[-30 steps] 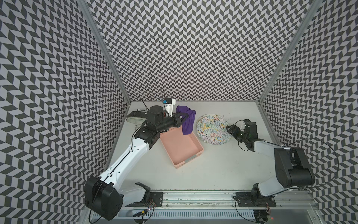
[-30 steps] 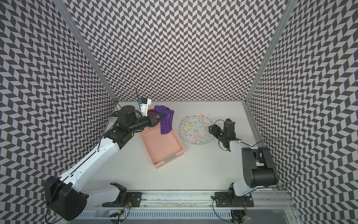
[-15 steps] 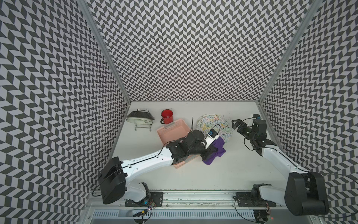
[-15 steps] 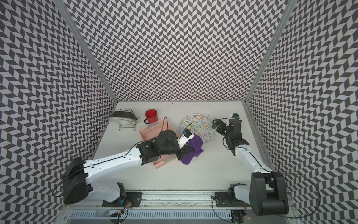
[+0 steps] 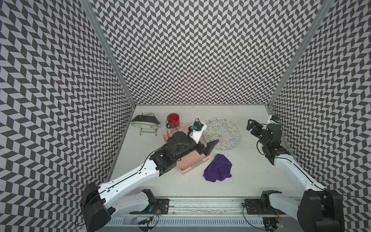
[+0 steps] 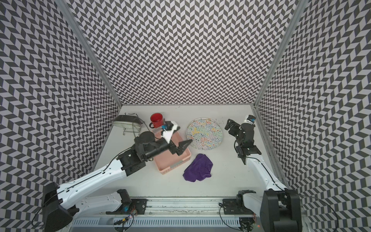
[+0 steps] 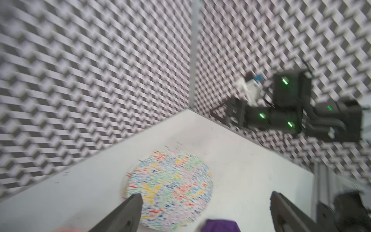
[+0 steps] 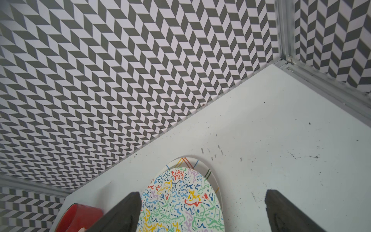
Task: Wipe the wet plate dry
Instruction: Place the towel at the center of the board, then reset both arms
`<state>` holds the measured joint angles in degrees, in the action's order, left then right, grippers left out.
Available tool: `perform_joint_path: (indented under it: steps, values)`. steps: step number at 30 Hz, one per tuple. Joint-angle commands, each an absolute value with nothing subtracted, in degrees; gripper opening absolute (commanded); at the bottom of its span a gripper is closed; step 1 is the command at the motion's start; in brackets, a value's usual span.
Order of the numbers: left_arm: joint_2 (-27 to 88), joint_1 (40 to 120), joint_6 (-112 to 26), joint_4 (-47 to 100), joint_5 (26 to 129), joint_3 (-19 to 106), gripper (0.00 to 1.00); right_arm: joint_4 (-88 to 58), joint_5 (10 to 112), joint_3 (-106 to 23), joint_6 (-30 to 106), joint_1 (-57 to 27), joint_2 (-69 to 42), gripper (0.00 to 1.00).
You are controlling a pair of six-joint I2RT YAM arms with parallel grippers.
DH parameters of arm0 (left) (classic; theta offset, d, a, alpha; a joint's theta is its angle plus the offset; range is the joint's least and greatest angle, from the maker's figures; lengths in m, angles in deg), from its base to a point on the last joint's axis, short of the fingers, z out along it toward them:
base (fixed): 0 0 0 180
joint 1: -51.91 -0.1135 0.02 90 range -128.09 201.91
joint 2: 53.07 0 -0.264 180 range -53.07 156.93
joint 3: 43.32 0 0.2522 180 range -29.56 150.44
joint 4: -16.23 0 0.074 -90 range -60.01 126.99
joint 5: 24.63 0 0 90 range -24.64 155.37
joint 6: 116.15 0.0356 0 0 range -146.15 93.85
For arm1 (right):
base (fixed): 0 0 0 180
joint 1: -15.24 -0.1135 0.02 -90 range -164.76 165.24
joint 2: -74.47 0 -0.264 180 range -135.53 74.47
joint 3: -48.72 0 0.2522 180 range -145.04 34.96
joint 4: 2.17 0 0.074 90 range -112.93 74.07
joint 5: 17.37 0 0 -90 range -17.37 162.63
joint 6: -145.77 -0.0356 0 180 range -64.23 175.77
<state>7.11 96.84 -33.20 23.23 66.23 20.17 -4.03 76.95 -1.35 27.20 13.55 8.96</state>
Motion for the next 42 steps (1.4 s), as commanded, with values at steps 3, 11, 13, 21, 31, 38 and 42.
perform_joint_path:
  steps: [3, 11, 13, 21, 31, 38, 42]
  values:
    - [-1.4, 79.8, -41.3, 16.1, 53.7, 10.5, 1.00, 17.8, 84.8, 7.6, 38.1, 13.8, 8.3, 1.00]
    - [-1.7, 60.4, -35.0, 0.1, 45.6, -9.2, 1.00, 33.3, 84.8, 11.7, 46.8, 13.8, -2.8, 1.00]
    - [0.0, 58.8, -31.9, -4.6, 43.7, -12.9, 1.00, 30.0, 84.4, 9.5, 50.4, 13.2, -3.9, 1.00]
    - [11.1, 56.7, -25.5, -20.1, 46.0, -17.5, 1.00, 45.9, 77.6, 12.3, 56.3, 12.9, -6.6, 1.00]
    - [29.2, 54.7, -27.2, -32.6, 52.2, -12.7, 0.98, 55.4, 79.4, 22.9, 54.3, 13.0, -9.8, 1.00]
    - [36.9, 51.8, -28.1, -46.9, 58.0, -16.6, 1.00, 67.0, 81.3, 25.2, 54.3, 12.6, -15.2, 1.00]
    - [36.7, 51.8, -28.0, -46.1, 58.1, -16.4, 1.00, 62.2, 83.4, 24.0, 53.5, 12.4, -13.8, 1.00]
